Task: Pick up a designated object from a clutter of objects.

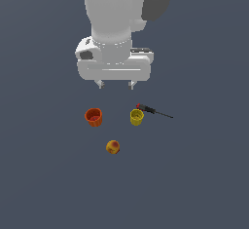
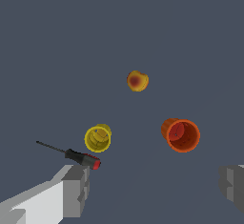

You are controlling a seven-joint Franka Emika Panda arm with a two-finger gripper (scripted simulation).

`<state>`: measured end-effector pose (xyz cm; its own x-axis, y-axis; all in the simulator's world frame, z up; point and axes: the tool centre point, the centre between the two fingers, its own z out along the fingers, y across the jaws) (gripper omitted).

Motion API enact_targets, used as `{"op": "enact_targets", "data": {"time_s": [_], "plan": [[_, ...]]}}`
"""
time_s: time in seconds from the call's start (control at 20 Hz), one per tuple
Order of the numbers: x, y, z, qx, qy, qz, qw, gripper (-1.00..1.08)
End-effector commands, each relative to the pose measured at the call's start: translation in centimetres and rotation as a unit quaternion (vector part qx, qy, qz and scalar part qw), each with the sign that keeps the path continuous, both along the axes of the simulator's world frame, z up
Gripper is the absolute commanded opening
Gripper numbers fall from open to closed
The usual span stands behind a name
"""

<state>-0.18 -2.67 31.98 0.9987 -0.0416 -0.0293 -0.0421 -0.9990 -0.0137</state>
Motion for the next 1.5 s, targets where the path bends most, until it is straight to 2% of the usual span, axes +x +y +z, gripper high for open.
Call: {"op": "enact_targets", "data": {"time_s": [0.0,0.75,1.15,1.45], "plan": [[0.0,0.0,0.0,0.000,0.000,0.000,1.0000,0.28],[0.0,0.5,0.0,-0.003,-0.003,0.027,0.9996,0.28],[-0.1,-0.5,-2.1,-0.003,-0.001,0.065,0.9979,0.28],[-0.4,-1.9,-4.8,-0.002,0.002,0.115,0.9933,0.28]]}}
